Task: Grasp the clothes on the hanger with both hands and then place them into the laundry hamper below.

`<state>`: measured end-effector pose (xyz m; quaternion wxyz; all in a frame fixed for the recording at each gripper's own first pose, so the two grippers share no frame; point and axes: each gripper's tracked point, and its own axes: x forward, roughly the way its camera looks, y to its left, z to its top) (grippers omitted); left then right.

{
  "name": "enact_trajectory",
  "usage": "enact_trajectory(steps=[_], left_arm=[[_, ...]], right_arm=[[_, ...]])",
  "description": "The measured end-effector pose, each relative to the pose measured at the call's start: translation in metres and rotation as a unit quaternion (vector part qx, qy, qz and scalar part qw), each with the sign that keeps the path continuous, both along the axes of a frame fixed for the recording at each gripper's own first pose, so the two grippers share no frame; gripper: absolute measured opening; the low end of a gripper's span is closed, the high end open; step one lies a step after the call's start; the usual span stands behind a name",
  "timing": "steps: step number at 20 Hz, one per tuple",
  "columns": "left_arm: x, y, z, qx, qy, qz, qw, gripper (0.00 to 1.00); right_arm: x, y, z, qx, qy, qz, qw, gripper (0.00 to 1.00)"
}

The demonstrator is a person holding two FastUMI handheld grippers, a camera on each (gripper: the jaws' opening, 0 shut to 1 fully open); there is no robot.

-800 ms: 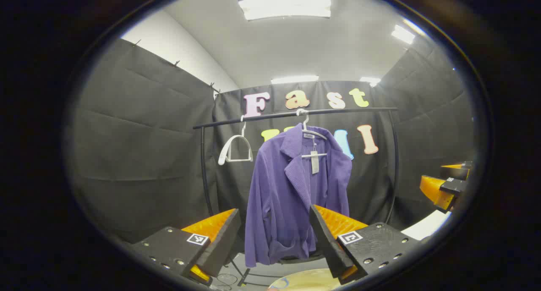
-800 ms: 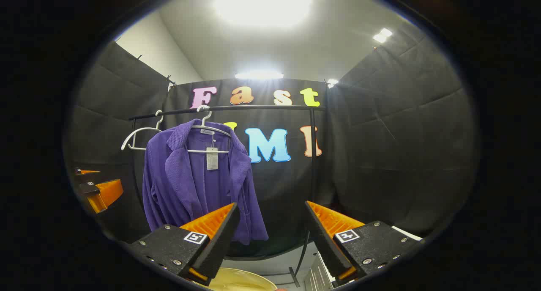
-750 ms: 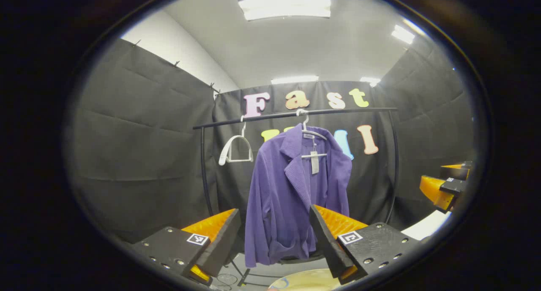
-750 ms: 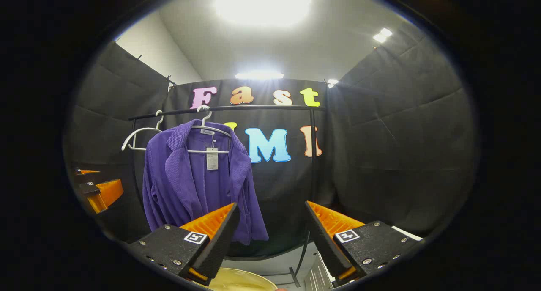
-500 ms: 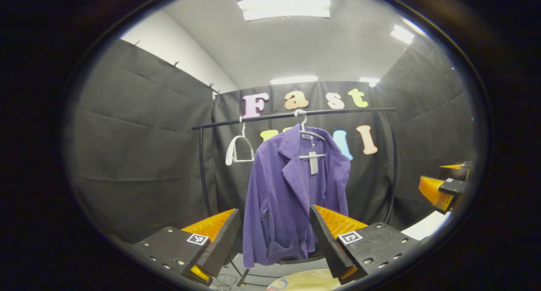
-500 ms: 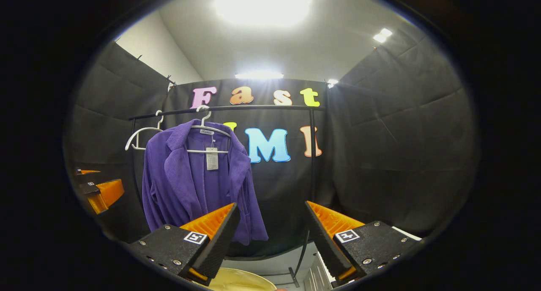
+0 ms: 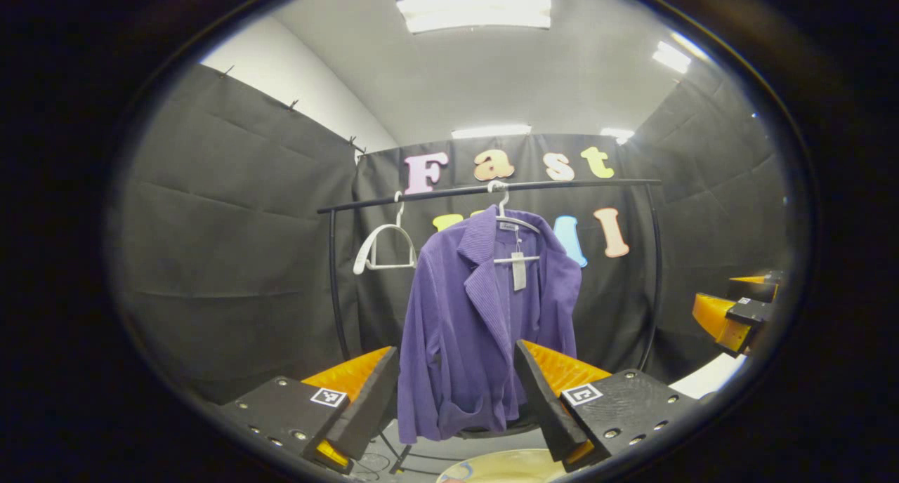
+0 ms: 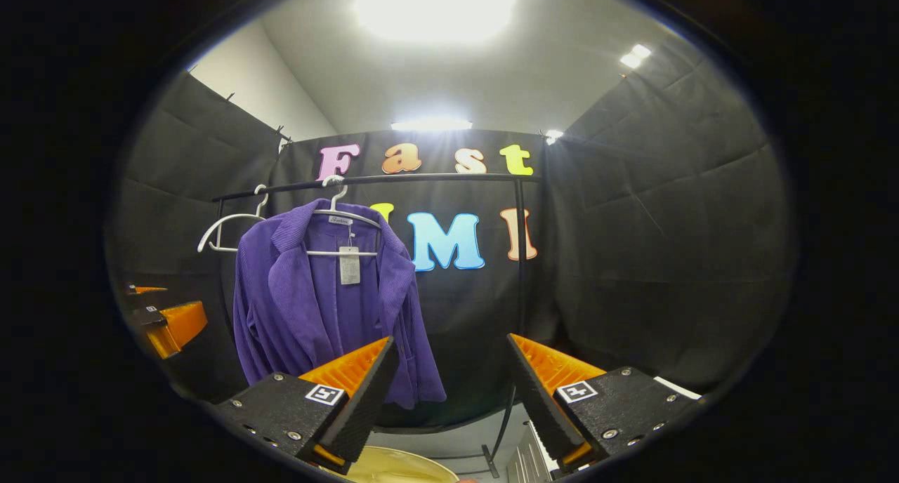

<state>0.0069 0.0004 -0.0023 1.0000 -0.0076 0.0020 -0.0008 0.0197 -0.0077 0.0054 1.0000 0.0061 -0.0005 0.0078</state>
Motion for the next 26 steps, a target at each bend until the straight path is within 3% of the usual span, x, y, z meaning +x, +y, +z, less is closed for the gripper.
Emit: enact_trajectory(steps=[7,8,11,12,18,26], left_arm=[[0.001,0.001,0.006,-0.012,0.0,0.004,1.0,1.0],[0.001,0.002,0.006,-0.015,0.0,0.006,1.0,0.89],[0.004,0.003,0.002,-0.022,-0.001,0.009,1.0,0.89],[0.004,0.003,0.004,-0.023,-0.004,0.01,1.0,1.0],[0.006,0.006,0.02,-0.029,-0.012,0.024,0.999,1.0],[0.084,-0.009,0.018,-0.029,-0.01,0.033,0.999,1.0]], right_arm=[[0.044,0.004,0.018,0.003,-0.016,0.02,1.0,0.94],[0.051,0.005,0.02,0.005,-0.016,0.025,1.0,0.94],[0.074,0.008,0.03,0.01,-0.021,0.04,0.999,0.94],[0.082,0.011,0.034,0.011,-0.025,0.045,0.999,0.94],[0.124,0.034,0.051,0.014,-0.04,0.086,0.995,0.94],[0.181,0.065,0.05,0.028,-0.035,0.132,0.99,0.94]])
